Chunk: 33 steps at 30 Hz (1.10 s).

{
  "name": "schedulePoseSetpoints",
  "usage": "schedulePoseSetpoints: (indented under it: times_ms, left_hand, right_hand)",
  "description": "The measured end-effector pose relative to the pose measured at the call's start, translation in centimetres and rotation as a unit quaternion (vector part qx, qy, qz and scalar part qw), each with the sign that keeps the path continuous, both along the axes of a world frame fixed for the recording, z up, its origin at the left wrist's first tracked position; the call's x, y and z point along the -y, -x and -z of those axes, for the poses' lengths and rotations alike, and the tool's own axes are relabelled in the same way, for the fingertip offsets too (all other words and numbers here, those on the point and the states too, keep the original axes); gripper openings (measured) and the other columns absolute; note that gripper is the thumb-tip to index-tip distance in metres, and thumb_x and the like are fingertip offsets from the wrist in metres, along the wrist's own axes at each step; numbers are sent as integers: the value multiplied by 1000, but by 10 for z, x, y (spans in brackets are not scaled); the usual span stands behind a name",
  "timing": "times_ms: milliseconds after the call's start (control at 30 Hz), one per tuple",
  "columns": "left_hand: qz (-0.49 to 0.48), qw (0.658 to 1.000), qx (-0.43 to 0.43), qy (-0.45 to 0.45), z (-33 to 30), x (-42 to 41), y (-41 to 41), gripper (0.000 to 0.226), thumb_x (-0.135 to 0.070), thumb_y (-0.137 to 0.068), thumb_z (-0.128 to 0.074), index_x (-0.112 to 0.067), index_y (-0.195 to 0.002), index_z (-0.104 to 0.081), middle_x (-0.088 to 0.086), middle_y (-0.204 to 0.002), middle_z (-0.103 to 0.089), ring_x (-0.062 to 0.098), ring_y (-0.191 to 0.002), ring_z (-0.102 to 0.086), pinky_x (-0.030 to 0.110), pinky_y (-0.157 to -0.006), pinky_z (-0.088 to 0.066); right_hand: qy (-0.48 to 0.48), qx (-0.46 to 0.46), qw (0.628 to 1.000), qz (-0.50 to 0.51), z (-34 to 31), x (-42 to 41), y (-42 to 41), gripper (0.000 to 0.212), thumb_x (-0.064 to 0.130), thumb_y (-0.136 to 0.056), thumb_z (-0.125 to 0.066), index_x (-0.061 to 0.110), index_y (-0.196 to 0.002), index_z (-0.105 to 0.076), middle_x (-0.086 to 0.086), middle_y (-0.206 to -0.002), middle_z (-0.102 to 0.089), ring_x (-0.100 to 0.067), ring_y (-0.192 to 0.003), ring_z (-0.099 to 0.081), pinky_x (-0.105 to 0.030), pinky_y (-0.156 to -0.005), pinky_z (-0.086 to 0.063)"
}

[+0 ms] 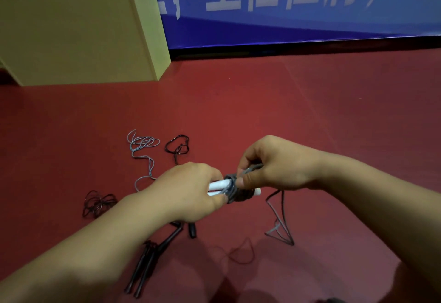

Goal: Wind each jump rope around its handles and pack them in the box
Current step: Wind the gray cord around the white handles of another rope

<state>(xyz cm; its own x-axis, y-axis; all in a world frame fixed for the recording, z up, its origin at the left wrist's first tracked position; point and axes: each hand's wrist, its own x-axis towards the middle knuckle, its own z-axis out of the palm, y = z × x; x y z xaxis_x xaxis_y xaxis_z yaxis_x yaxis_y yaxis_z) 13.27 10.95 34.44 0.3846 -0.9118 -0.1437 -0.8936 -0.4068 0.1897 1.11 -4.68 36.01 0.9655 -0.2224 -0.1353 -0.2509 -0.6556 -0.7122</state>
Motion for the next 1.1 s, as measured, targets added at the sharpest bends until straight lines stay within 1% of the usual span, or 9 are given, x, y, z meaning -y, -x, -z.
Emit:
schedulePoseSetpoints:
  times_ms: [200, 333, 500, 633, 767, 833, 900, 967, 1100]
  left_hand:
    - [60, 998, -26, 1, 4, -2, 2, 29, -49, -86, -59, -27, -70, -49, -3, -62, -50, 14, -61, -46, 31, -56, -34]
    - [120, 987, -110, -16, 2, -6, 4, 16, -44, -88, -63, -28, -88, -60, -5, -70, -58, 12, -66, -52, 30, -60, -40]
    - [153, 963, -223, -1, -4, -8, 6, 9, -34, -91, -64, -26, -90, -61, 1, -76, -59, 8, -65, -48, 34, -62, -43]
    - [165, 917, -363, 11, -13, -12, 4, 8, -28, -93, -65, -20, -92, -62, 16, -83, -56, 20, -71, -46, 46, -66, -43]
    - [153, 867, -471, 57, -20, -16, 0, 14, -14, -93, -62, -3, -94, -55, 7, -80, -47, 14, -71, -42, 27, -62, -35]
    - [142, 847, -504, 91, -22, -17, -1, 11, -13, -91, -60, -4, -94, -54, 1, -77, -50, 10, -69, -46, 20, -63, -37]
    - [112, 834, -524, 131, -22, -16, -1, 14, -14, -89, -59, -2, -95, -55, -4, -73, -53, 7, -67, -50, 14, -63, -41]
    - [67, 821, -538, 179, -20, -14, -1, 15, -16, -87, -60, -3, -94, -57, -6, -71, -52, 7, -65, -50, 14, -64, -43]
    - [-48, 806, -530, 259, -11, -8, -4, 12, -14, -88, -66, -4, -93, -61, 2, -67, -55, 13, -60, -50, 16, -56, -43]
  right_hand:
    - [111, 30, 993, 26, 7, 2, -1, 16, 38, -77, -80, 23, -80, -73, 11, -69, -69, 2, -63, -59, -14, -59, -45]
    - [70, 50, 995, 50, 11, 14, 0, 23, 41, -72, -82, 20, -74, -72, 1, -70, -70, -2, -61, -54, -23, -63, -48]
    - [-53, 46, 997, 41, 13, 22, 3, 23, 33, -72, -82, 13, -80, -72, 0, -65, -58, -7, -57, -47, -22, -55, -42]
    - [-211, 19, 976, 54, 13, 25, 8, 30, 32, -69, -74, 11, -89, -67, 0, -63, -49, -10, -55, -42, -21, -50, -40]
    - [-347, 13, 937, 42, 12, 25, 11, 19, 18, -78, -66, 8, -93, -64, 0, -69, -63, -7, -54, -56, -19, -51, -49]
    - [-329, 33, 944, 17, 12, 23, 12, 9, 2, -84, -65, 10, -88, -68, -2, -70, -67, -8, -56, -59, -21, -51, -51]
    - [-250, 65, 966, 29, 13, 16, 11, 34, -9, -79, -63, 22, -69, -71, 6, -62, -63, -6, -56, -54, -20, -51, -47]
    - [-208, 89, 972, 68, 15, 8, 7, 39, -3, -83, -61, 27, -58, -68, 8, -55, -60, -8, -55, -49, -22, -52, -43]
    - [-201, 84, 972, 84, 19, -4, -2, 21, 17, -98, -56, 15, -79, -65, 2, -62, -63, -14, -56, -47, -26, -52, -40]
